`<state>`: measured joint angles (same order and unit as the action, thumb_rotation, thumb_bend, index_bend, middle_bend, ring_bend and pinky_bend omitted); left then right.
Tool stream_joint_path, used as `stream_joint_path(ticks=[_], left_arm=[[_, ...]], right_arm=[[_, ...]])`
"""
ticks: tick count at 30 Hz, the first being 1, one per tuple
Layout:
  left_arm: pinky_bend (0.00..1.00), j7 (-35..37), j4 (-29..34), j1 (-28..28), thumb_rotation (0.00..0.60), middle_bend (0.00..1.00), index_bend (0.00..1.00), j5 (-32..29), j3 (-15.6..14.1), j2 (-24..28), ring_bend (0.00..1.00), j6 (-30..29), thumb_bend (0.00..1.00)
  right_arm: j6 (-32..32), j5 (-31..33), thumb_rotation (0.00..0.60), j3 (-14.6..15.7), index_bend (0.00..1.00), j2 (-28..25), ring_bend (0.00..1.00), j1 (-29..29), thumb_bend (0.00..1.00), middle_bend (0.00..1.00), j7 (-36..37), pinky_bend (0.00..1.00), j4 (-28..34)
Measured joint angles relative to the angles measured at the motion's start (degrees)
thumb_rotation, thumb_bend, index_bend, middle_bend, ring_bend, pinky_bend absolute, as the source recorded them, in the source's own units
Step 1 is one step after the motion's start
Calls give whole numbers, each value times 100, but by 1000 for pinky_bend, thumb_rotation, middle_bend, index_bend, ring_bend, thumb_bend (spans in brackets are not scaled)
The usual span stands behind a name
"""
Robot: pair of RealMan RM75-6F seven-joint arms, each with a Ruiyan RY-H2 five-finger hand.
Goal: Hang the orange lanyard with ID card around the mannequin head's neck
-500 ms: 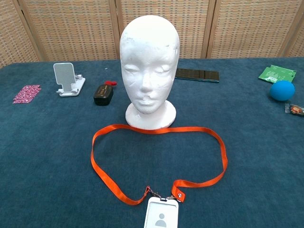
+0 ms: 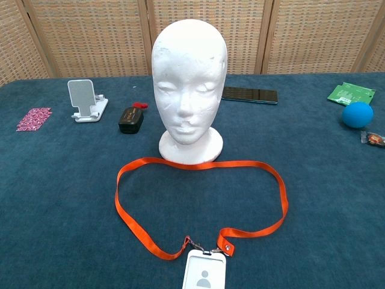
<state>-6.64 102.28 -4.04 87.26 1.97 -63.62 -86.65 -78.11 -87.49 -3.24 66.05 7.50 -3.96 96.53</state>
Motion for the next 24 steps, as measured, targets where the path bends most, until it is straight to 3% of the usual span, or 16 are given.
stream_joint_path(ticks=[4, 12, 24], left_arm=[[0, 2, -13, -33, 600, 0, 0, -114, 33, -9, 0, 81, 0], [0, -57, -98, -169, 600, 0, 0, -385, 121, -67, 0, 350, 0], [0, -137, -175, -294, 600, 0, 0, -592, 163, -147, 0, 564, 0]], right_arm=[[730, 199, 600, -94, 345, 72, 0, 402, 156, 0, 349, 0, -52], [2208, 996, 600, -489, 424, 330, 0, 1477, 305, 0, 756, 0, -122], [3013, 2555, 600, -907, 442, 964, 0, 2410, 431, 0, -69, 0, -261]])
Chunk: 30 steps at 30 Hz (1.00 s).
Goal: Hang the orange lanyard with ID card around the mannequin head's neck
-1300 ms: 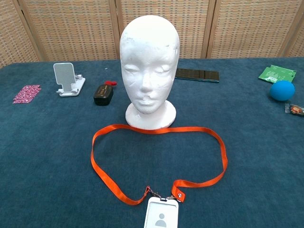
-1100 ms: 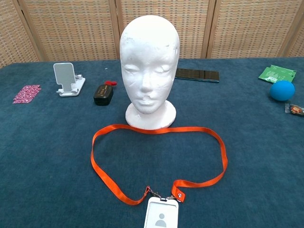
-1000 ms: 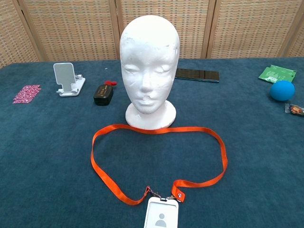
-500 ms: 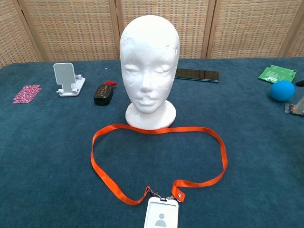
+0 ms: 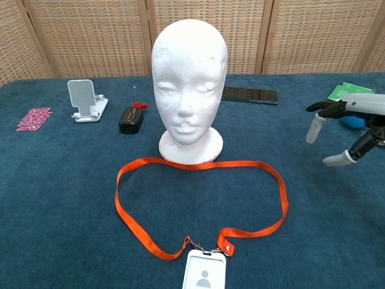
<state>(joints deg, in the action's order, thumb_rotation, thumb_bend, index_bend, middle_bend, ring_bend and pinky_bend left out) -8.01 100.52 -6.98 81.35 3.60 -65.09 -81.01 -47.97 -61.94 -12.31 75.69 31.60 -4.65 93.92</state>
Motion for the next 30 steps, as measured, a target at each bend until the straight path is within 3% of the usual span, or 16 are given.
stream_joint_path(ticks=[12, 30], left_arm=[[0, 63, -57, -69, 600, 0, 0, -160, 25, -6, 0, 141, 0], [0, 74, -128, -172, 600, 0, 0, -368, 57, -38, 0, 312, 0]], right_arm=[[-11, 1626, 600, -53, 495, 1093, 0, 927, 466, 0, -1399, 0, -625], [-73, 2638, 600, -57, 513, 1799, 0, 1563, 497, 0, -1976, 0, -1356]])
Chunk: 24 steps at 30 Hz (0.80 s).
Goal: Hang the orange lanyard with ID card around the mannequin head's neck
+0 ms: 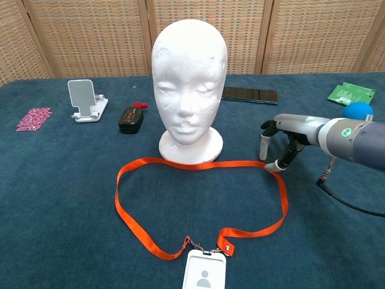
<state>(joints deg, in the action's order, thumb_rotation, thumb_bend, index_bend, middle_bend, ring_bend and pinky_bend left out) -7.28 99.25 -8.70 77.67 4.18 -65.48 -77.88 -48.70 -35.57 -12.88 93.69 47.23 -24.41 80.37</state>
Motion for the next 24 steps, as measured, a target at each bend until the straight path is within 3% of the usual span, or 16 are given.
stream_joint_path(ticks=[24], left_arm=[[0, -84, 3, -41, 600, 0, 0, -43, -25, -40, 0, 8, 0]], right_arm=[[8, 283, 600, 167, 621, 184, 0, 248, 619, 0, -212, 0, -180]])
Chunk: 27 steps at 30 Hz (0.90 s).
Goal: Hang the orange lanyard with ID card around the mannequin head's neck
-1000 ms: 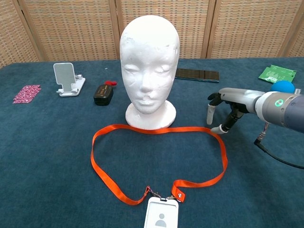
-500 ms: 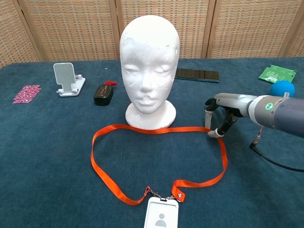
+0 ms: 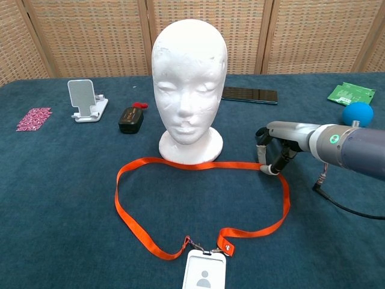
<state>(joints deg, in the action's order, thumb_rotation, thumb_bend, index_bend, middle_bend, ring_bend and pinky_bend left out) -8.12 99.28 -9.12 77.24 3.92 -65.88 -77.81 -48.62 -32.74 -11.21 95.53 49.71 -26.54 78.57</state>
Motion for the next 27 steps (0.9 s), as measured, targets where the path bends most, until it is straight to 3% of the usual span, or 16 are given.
stream_joint_path(ticks=[16, 21, 27], left_arm=[[0, -49, 21, -306, 600, 0, 11, -17, 156, -76, 0, 256, 0], [0, 44, -188, -752, 600, 0, 208, 42, 320, -265, 0, 688, 8], [0, 380, -839, -1495, 600, 0, 369, 265, 544, -856, 0, 1294, 222]], right_arm=[[-131, -524, 600, 123, 683, -86, 0, -131, 626, 0, 166, 0, 142], [-131, -570, 600, 129, 687, -169, 0, -186, 625, 0, 243, 0, 223], [-39, -479, 600, 73, 688, -227, 0, -214, 625, 0, 380, 0, 285]])
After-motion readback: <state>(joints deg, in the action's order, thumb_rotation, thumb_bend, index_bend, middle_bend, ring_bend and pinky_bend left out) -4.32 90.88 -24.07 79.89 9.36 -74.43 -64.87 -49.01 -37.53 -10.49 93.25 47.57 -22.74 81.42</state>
